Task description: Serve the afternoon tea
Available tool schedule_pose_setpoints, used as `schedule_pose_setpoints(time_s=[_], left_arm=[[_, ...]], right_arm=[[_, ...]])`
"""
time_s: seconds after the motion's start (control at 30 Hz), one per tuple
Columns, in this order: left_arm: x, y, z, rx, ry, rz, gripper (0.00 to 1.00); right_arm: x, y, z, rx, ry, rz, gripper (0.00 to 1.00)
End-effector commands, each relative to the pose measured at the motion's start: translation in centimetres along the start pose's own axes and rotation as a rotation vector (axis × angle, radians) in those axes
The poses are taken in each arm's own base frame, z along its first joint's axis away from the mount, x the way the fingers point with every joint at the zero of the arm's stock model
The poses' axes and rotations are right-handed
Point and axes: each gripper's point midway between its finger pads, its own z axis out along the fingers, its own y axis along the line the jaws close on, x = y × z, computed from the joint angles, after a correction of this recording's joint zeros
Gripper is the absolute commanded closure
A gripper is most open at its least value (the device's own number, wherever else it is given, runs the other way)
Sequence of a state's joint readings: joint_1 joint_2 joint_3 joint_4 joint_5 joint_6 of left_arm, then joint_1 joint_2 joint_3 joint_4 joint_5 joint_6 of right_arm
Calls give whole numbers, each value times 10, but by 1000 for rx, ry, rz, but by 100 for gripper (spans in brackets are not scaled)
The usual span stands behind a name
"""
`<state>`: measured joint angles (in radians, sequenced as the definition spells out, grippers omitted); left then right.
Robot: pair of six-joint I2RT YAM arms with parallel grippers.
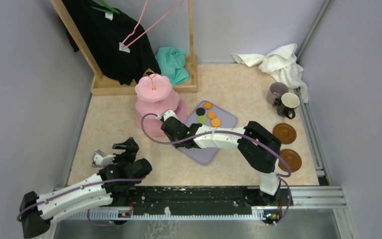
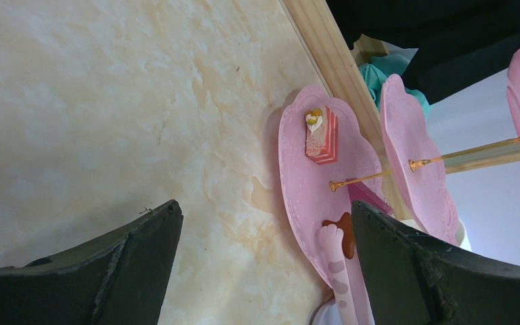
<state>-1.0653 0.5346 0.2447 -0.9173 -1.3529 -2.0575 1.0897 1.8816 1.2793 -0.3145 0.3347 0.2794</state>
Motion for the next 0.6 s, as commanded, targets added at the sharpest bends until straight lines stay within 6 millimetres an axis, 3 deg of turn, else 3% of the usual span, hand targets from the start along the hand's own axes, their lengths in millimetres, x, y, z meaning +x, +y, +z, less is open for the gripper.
schedule_pose_setpoints(time_s=[0.0, 0.57], left_arm=[[-11, 16, 4, 2, -57, -60, 1], [-13, 10, 3, 9, -61, -61, 1]], right_arm=[[-51, 7, -23, -47, -146, 31, 67], [-65, 20, -36, -56, -186, 12, 68]])
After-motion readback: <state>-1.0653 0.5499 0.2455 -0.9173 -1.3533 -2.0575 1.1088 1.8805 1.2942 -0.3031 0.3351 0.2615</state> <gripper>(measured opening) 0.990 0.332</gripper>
